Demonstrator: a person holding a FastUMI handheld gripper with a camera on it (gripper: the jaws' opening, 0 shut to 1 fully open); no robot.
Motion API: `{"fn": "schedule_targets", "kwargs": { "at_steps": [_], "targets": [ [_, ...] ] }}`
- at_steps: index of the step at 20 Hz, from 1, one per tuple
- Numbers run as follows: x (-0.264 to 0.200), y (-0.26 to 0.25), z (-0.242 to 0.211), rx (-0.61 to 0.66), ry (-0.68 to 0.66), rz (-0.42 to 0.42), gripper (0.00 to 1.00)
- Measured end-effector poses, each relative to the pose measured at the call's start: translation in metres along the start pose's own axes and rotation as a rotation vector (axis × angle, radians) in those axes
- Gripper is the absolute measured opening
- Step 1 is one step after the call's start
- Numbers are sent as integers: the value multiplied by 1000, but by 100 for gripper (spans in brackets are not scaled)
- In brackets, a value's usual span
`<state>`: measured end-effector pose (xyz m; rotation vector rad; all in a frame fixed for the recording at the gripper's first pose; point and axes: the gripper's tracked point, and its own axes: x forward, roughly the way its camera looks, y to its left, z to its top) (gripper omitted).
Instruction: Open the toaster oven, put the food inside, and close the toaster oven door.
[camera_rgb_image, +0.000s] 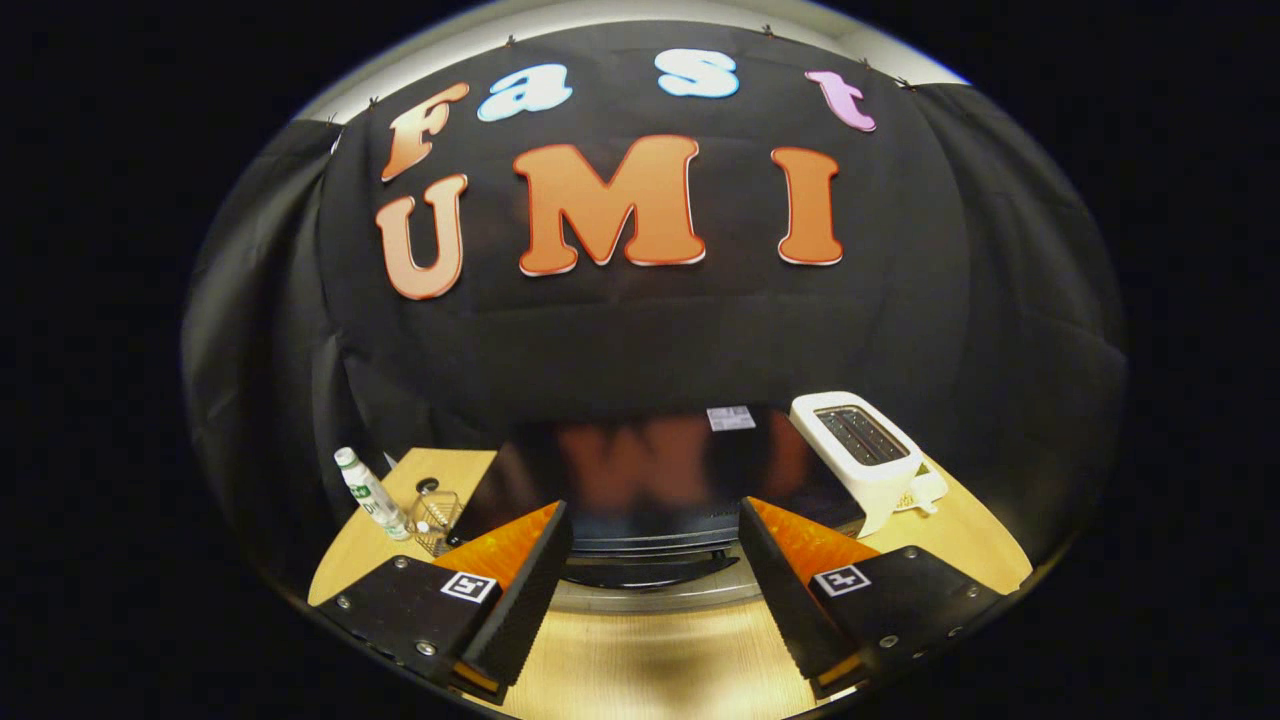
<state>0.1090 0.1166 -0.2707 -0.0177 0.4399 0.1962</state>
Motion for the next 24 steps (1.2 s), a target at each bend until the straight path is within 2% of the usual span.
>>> {"fn": "schedule_targets", "kwargs": {
  "at_steps": [3, 7, 10, 24],
  "targets": [
    [15, 9, -17, -40, 45, 3, 99],
    [22, 15, -31, -18, 100, 12, 99],
    [23, 15, -29, -25, 86, 11, 99],
    [-29, 10, -60, -39, 151, 16, 100]
  ]
}}
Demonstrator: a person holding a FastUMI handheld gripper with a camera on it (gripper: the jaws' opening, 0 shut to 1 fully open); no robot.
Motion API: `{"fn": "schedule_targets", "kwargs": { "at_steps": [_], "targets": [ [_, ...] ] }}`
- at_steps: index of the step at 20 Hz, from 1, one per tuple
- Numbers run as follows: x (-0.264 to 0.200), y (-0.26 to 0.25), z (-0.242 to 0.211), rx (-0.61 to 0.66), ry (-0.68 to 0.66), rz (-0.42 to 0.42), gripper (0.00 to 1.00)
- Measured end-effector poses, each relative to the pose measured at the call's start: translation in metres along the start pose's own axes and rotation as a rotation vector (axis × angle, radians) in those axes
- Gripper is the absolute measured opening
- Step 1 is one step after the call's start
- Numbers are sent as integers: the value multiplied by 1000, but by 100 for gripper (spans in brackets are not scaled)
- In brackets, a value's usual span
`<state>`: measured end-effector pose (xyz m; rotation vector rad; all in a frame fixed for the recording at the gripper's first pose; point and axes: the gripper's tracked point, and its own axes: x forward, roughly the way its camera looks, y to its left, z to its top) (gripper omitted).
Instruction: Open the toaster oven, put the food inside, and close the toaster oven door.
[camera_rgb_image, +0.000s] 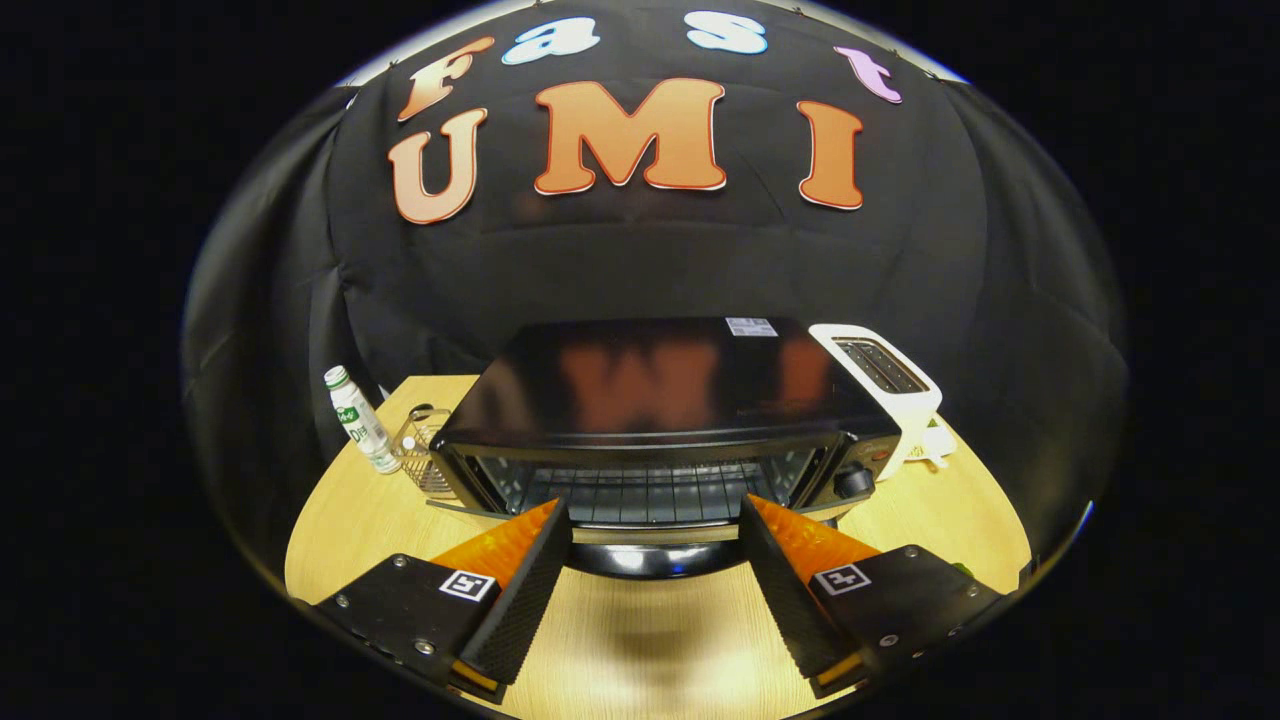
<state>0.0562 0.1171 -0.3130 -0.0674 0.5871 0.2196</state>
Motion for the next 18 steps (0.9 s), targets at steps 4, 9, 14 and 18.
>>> {"fn": "schedule_targets", "kwargs": {
  "at_steps": [4, 9, 14, 18],
  "targets": [
    [-16, -2, -24, 3, 33, -1, 100],
    [-34, -4, -67, -2, 94, 0, 100],
    [-41, -5, -112, -4, 151, 1, 100],
    [-42, -8, -144, 4, 200, 1, 100]
  ]
}}
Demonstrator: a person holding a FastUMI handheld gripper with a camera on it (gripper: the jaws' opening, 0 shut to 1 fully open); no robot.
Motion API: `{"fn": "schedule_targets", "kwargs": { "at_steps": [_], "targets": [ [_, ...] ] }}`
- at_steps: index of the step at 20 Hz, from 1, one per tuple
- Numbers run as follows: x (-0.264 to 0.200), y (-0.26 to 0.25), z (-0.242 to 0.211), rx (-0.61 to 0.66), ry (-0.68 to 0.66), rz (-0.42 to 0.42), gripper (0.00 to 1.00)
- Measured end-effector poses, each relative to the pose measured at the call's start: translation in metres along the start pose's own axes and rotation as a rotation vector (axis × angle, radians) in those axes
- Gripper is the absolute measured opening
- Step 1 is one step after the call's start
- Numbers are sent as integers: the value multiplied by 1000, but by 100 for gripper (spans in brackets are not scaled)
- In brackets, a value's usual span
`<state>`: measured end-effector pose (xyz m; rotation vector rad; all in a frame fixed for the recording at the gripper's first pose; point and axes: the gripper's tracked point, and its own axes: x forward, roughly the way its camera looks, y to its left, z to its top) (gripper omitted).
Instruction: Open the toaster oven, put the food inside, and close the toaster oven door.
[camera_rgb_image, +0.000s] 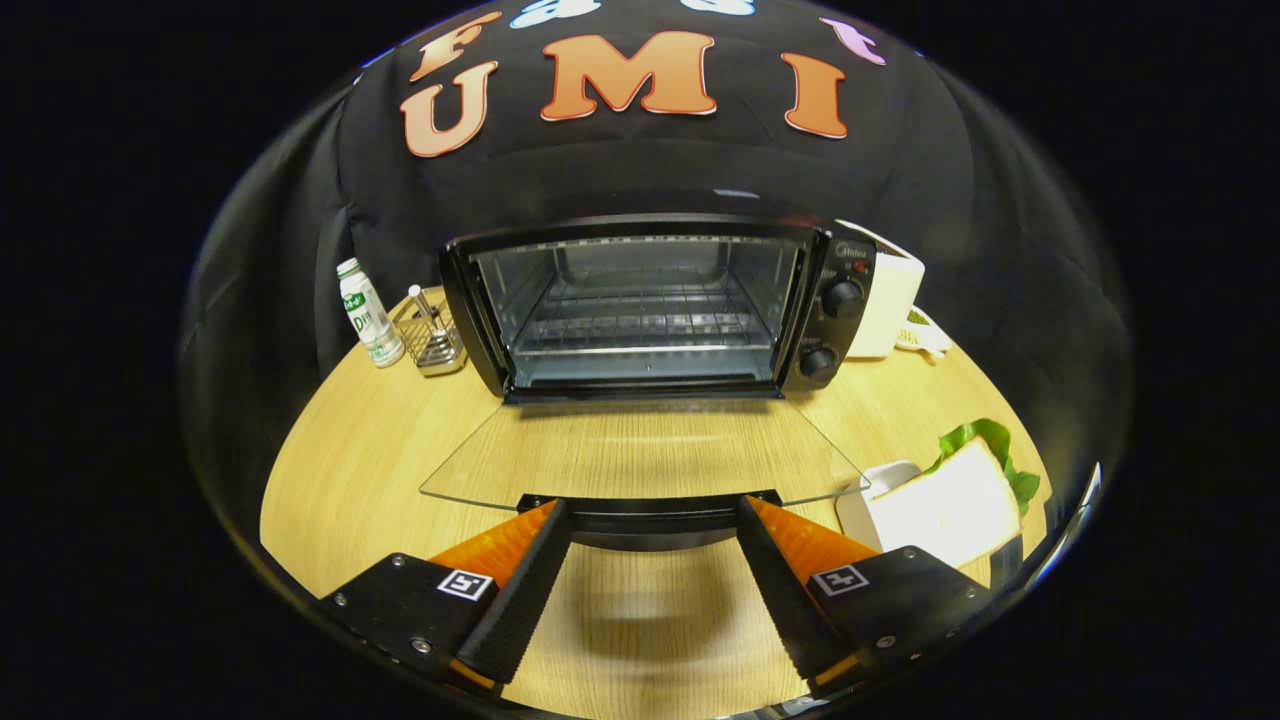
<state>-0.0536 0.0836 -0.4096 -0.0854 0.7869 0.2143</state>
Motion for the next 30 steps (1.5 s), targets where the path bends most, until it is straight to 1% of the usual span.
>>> {"fn": "schedule_targets", "kwargs": {
  "at_steps": [4, 8, 11, 14, 17, 20, 24, 28, 30],
  "targets": [
    [11, 0, -21, 14, 45, -2, 99],
    [20, -4, -36, -1, 91, -2, 99],
    [15, -8, -34, 0, 103, -1, 99],
    [0, -9, -18, 48, 82, 43, 99],
    [-18, -21, 3, 39, 65, 77, 99],
    [-36, -44, 20, 12, 56, 102, 99],
    [-61, -90, 34, -25, 92, 135, 99],
    [-73, -149, 44, -103, 127, 125, 99],
    [-71, -176, 47, -107, 157, 120, 99]
  ]
}}
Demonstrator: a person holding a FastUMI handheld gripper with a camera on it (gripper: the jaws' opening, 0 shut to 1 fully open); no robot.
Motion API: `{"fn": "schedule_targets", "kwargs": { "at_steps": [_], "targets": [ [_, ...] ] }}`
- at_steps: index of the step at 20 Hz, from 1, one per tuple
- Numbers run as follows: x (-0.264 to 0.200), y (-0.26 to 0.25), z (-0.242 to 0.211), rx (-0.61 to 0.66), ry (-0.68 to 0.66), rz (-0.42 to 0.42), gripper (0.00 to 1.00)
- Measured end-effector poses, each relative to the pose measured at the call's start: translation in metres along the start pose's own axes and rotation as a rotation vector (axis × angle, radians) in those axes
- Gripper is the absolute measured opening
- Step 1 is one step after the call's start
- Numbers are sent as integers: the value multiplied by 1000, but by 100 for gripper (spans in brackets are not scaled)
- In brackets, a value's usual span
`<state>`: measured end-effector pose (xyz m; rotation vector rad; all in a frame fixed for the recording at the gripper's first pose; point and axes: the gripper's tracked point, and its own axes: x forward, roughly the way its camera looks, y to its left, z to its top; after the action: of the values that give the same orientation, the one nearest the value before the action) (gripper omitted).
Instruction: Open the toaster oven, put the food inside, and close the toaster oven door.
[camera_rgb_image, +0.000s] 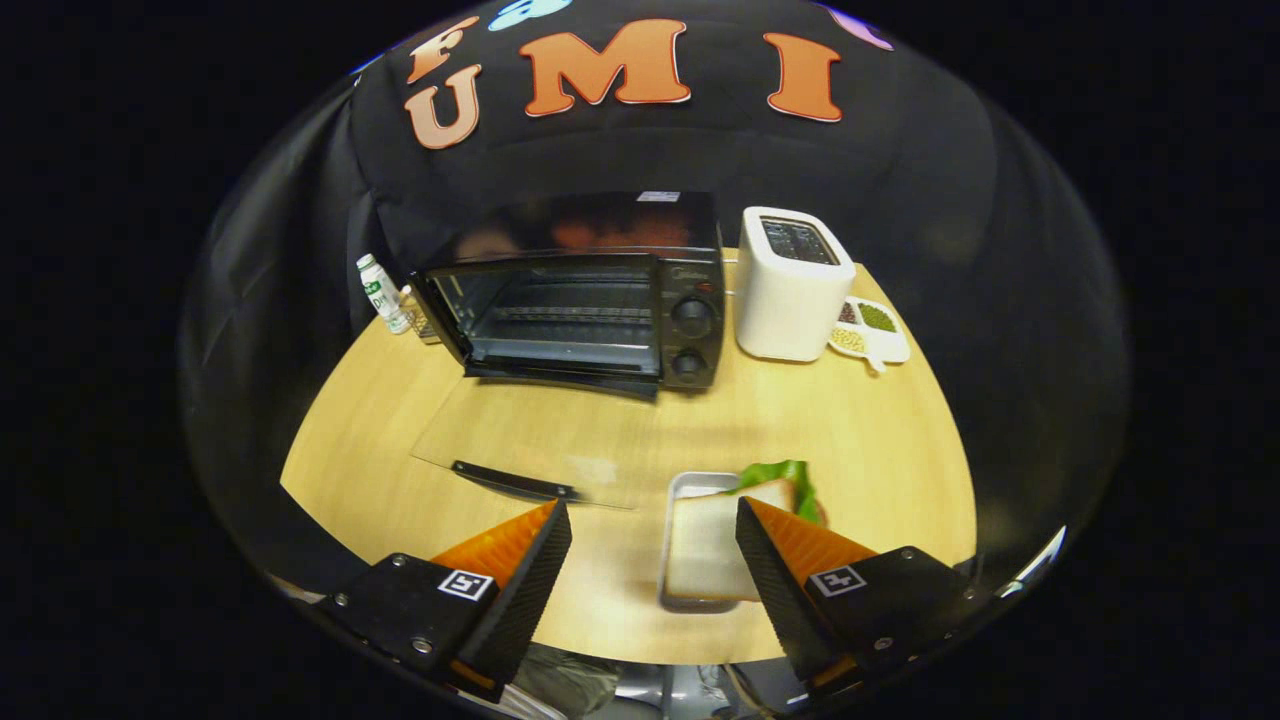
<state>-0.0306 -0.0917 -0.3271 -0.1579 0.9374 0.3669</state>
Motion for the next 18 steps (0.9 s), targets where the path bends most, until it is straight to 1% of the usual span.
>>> {"fn": "schedule_targets", "kwargs": {
  "at_steps": [5, 8, 11, 14, 18],
  "targets": [
    [12, -47, -15, 36, 115, 57, 99],
    [24, -61, -34, 79, 220, 134, 98],
    [45, -75, -45, 106, 269, 163, 99],
    [58, -77, -63, 132, 349, 203, 98],
    [64, -71, -64, 206, 372, 252, 96]
  ]
}}
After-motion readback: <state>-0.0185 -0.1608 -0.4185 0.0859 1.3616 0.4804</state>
